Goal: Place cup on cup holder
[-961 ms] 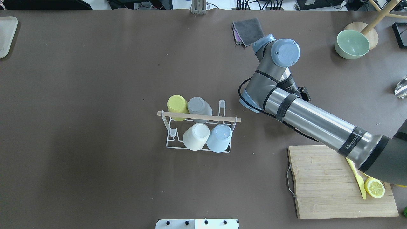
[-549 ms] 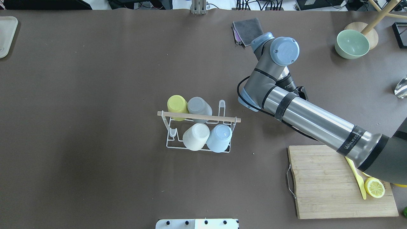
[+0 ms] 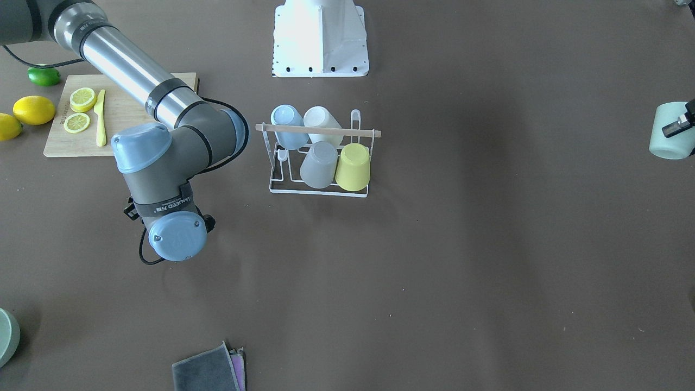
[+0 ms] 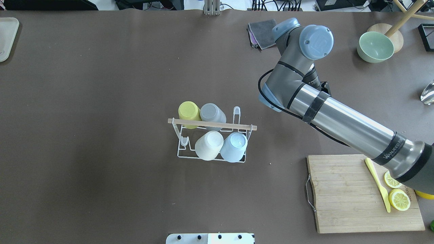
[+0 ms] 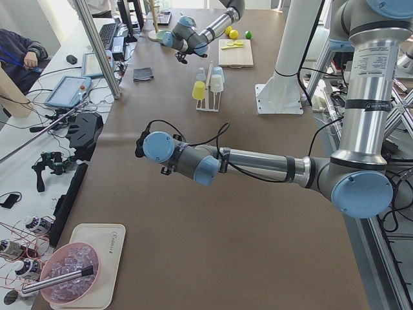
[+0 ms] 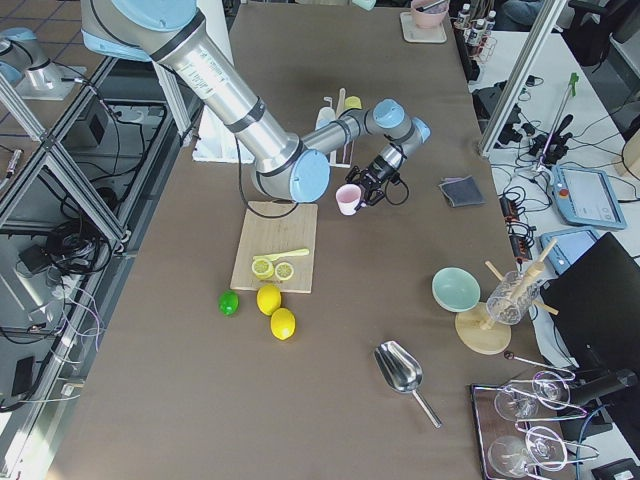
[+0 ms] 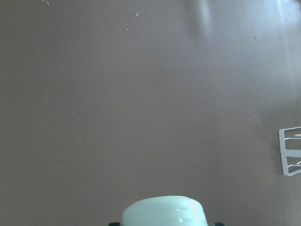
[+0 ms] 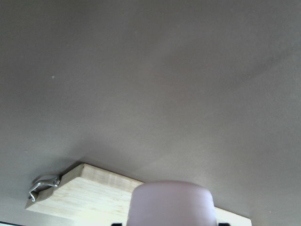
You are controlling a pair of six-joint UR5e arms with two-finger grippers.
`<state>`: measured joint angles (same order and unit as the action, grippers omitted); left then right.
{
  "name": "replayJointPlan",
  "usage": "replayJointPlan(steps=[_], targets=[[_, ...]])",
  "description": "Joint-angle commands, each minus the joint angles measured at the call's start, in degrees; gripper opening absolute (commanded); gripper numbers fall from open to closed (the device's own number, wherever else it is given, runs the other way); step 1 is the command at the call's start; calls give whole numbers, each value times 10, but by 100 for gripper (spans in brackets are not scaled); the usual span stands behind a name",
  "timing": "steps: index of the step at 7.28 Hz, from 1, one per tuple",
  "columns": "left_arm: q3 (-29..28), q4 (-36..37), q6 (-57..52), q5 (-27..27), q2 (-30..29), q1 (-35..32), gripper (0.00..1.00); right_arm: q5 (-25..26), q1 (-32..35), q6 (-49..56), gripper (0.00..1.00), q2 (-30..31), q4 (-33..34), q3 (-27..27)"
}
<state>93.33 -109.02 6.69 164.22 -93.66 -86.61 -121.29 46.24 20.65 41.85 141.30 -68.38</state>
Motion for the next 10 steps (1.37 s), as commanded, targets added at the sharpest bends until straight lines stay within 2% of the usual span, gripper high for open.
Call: replayJointPlan(steps=[1, 2, 3, 4, 5, 6, 8, 9, 10], targets=[[-2, -56, -3, 0, -26, 0, 12, -15, 35, -3, 59, 42, -6, -115], [1, -73, 0, -2, -28, 0, 7, -54, 59, -21, 59, 58, -55, -128], [0, -77, -4, -5, -28, 2, 4, -95, 76, -38, 60, 94, -146, -127], [-18, -123, -4, -5, -26, 2, 1, -123, 96, -72, 60, 127, -240, -128], [-70, -201, -4, -7, -35, 3, 0, -139, 111, -79, 61, 153, -302, -127], [-74, -236, 0, -21, -42, 7, 0, -150, 130, -87, 61, 170, -358, -127], [-67, -306, 1, -25, -42, 14, 0, -191, 174, -100, 60, 177, -394, -138], [-63, -342, 2, -46, -42, 27, 0, -235, 179, -98, 60, 207, -414, -170], [-60, -385, 3, -89, -42, 33, 0, -270, 177, -104, 60, 243, -554, -159]])
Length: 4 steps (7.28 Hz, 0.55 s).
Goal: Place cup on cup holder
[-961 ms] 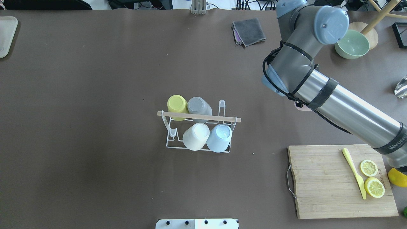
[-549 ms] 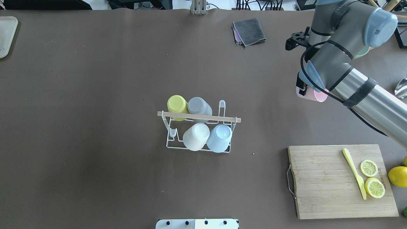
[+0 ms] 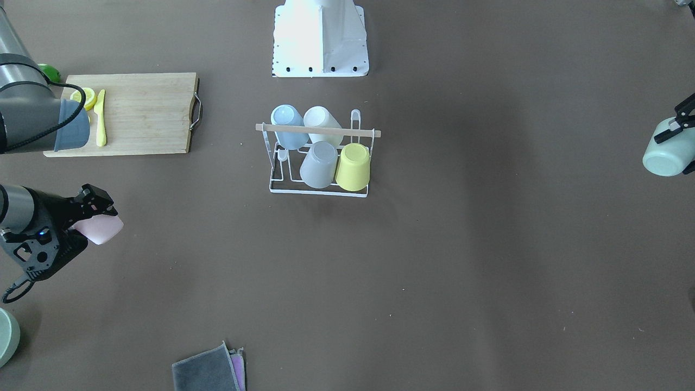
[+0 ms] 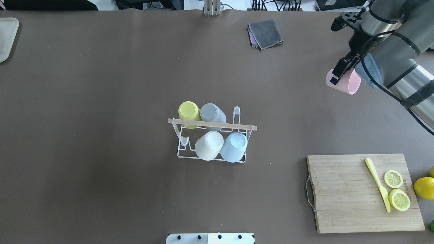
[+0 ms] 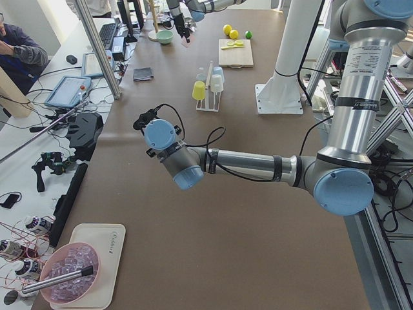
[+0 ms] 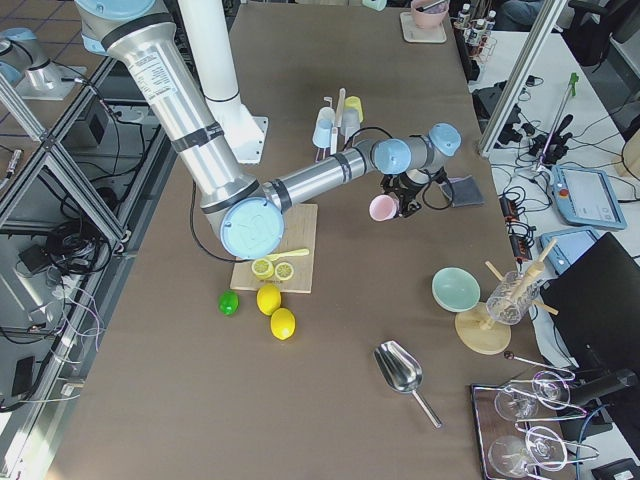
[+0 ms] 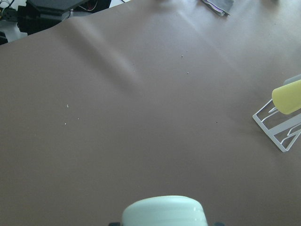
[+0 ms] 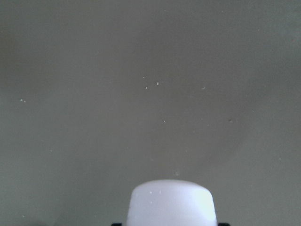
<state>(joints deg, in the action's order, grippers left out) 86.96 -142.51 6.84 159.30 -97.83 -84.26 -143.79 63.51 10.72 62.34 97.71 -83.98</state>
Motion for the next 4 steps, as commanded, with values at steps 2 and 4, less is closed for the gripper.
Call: replayJointPlan(steps=[2, 4], targets=[[13, -226, 122, -158, 4, 75, 0, -31, -27, -156, 60, 35, -439, 76], [14, -424, 258, -326, 14, 209, 0, 19, -43, -240, 60, 36, -639, 89]])
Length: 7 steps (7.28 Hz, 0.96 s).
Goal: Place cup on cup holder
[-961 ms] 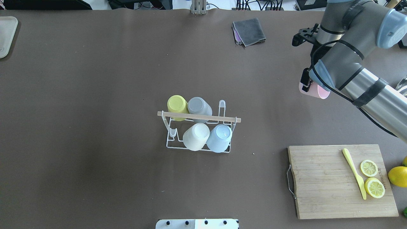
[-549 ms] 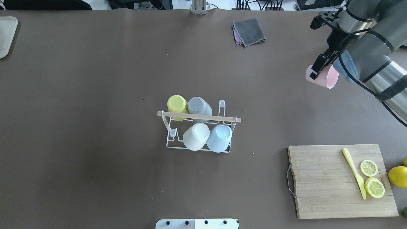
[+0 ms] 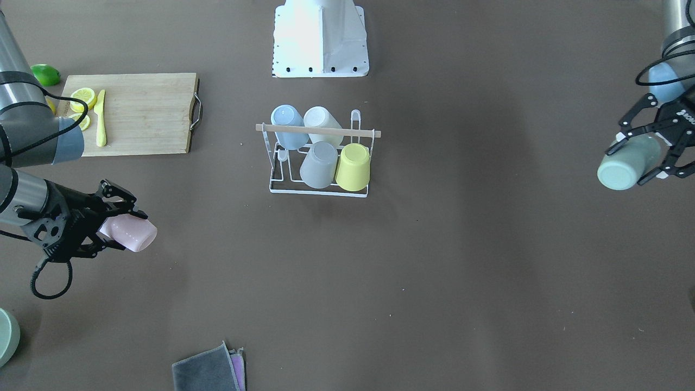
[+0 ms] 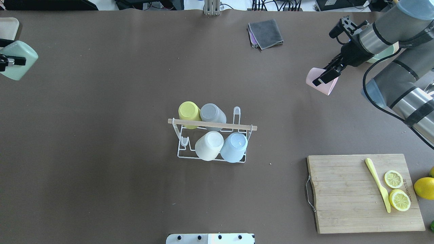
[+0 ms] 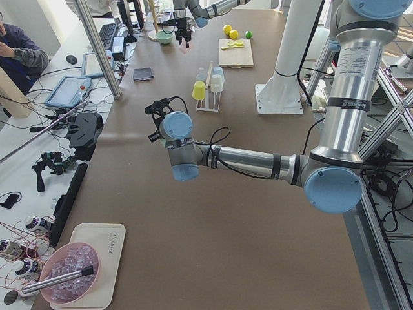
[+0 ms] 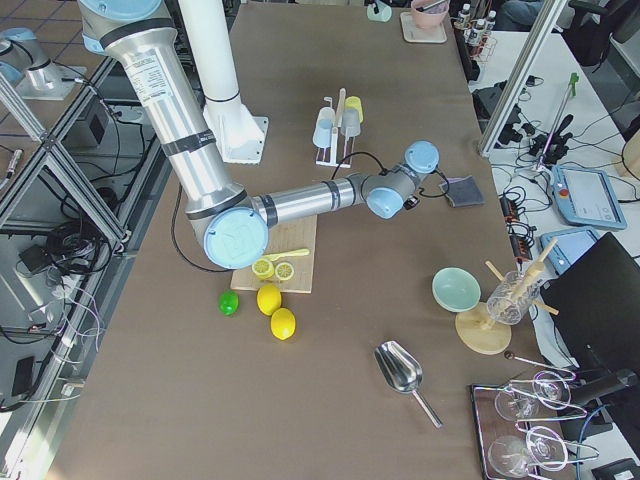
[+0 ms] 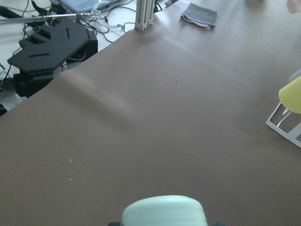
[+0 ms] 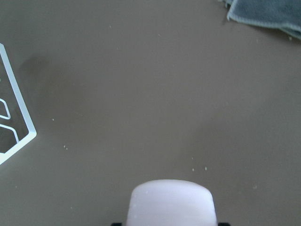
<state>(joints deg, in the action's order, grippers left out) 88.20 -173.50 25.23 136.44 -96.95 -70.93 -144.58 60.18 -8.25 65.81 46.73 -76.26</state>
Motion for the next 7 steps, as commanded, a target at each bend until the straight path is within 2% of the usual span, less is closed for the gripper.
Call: replayJointPlan(steps=[1, 2, 3, 5, 7], targets=[[5, -179, 96, -144, 7, 125, 0, 36, -7, -81, 59, 1, -218, 18], [18, -245, 117, -191, 13, 170, 0, 38, -10, -144, 59, -1, -315, 27], [37, -294, 117, -249, 13, 236, 0, 77, -37, -195, 59, -6, -403, 37], [110, -321, 105, -372, 13, 376, 0, 172, -101, -263, 57, -15, -519, 41], [116, -325, 42, -392, -3, 401, 2, 295, -136, -308, 58, -35, -586, 28]])
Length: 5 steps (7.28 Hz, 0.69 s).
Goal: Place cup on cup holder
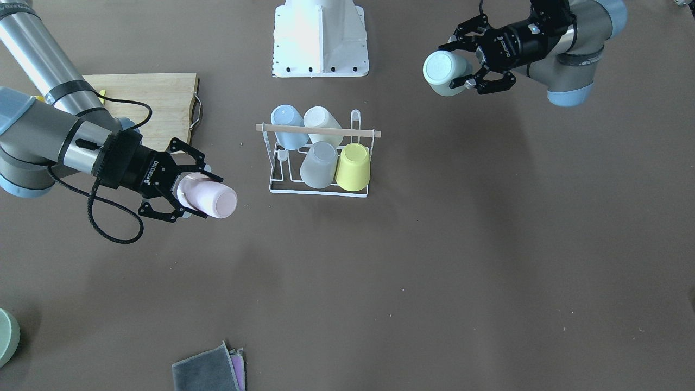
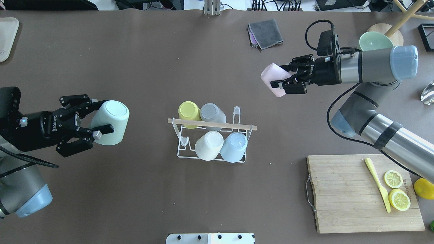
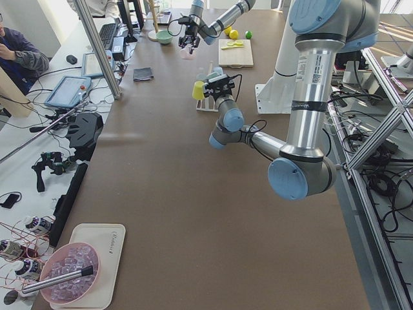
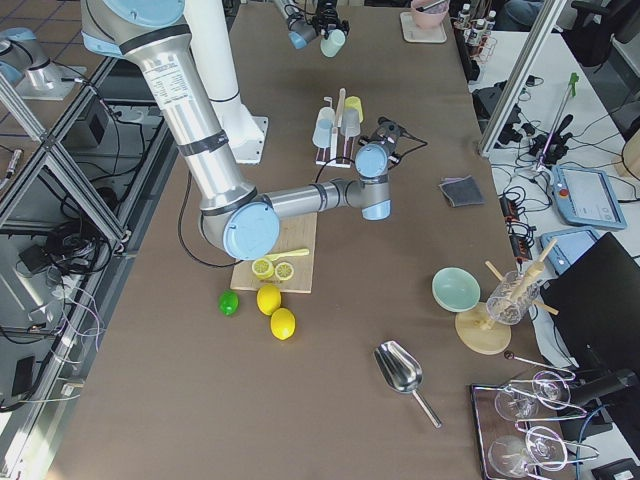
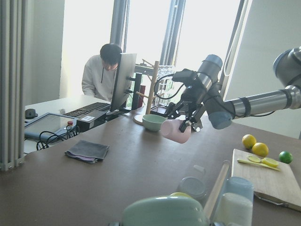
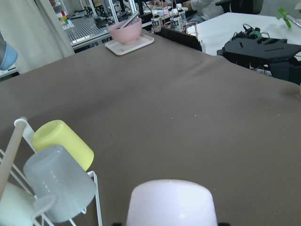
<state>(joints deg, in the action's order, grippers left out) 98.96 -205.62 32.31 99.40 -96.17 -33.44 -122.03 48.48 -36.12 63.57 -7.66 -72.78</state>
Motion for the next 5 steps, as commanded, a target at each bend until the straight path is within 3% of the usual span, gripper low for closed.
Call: replayJointPlan(steps=[1, 3, 5], targets=[[5, -4, -58, -34, -44, 33, 2, 114, -27, -46, 58, -16, -79, -8], [-33, -20, -132, -38, -116, 54, 2, 212, -74, -45, 58, -12, -154, -6], [-130, -106, -150, -72, -169, 71, 3, 292, -109, -22, 58, -14, -192, -7]])
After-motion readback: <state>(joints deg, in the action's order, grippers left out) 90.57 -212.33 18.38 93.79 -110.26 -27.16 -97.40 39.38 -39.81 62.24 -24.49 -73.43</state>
